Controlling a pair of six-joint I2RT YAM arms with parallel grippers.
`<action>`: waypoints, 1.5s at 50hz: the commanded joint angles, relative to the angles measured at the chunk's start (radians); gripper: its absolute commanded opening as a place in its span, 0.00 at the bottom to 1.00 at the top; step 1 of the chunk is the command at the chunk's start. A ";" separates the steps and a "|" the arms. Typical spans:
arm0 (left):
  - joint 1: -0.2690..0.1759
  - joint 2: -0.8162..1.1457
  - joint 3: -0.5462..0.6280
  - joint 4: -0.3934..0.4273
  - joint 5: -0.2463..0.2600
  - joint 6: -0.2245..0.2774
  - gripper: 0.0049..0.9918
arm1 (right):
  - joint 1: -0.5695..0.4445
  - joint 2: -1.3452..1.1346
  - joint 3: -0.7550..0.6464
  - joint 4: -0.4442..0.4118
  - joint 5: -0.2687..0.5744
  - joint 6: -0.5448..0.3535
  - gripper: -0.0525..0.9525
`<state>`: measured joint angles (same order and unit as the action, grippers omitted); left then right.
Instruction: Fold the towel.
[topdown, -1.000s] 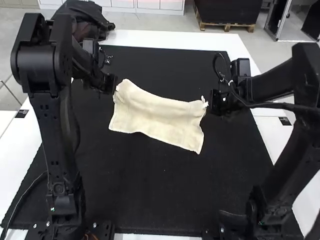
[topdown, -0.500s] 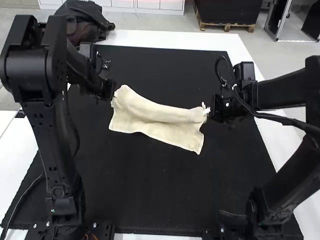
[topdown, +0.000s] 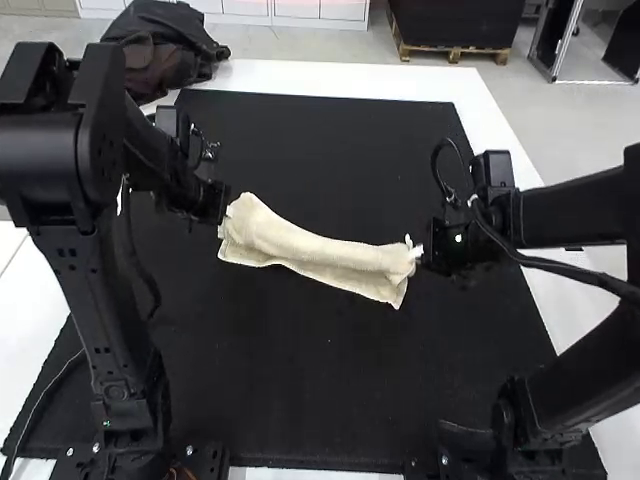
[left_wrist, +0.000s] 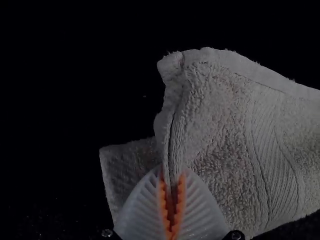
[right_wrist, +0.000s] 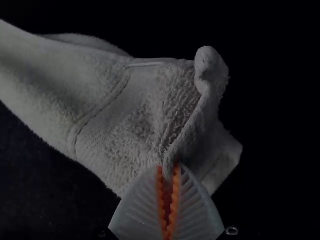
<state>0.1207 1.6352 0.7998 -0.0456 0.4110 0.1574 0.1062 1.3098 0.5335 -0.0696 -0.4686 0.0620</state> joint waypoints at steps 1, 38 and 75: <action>0.016 -0.034 -0.034 0.033 -0.015 0.007 0.02 | -0.019 -0.026 -0.026 0.005 -0.008 -0.013 0.03; 0.040 0.094 -0.129 0.296 -0.064 -0.022 0.02 | -0.019 0.174 -0.089 0.191 0.013 -0.013 0.03; 0.120 0.153 -0.125 0.342 -0.100 0.034 0.97 | -0.007 0.192 -0.096 0.244 0.084 -0.022 0.95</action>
<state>0.2283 1.7866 0.6701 0.2867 0.3252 0.1722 0.1024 1.4940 0.4389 0.1711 -0.3920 0.0483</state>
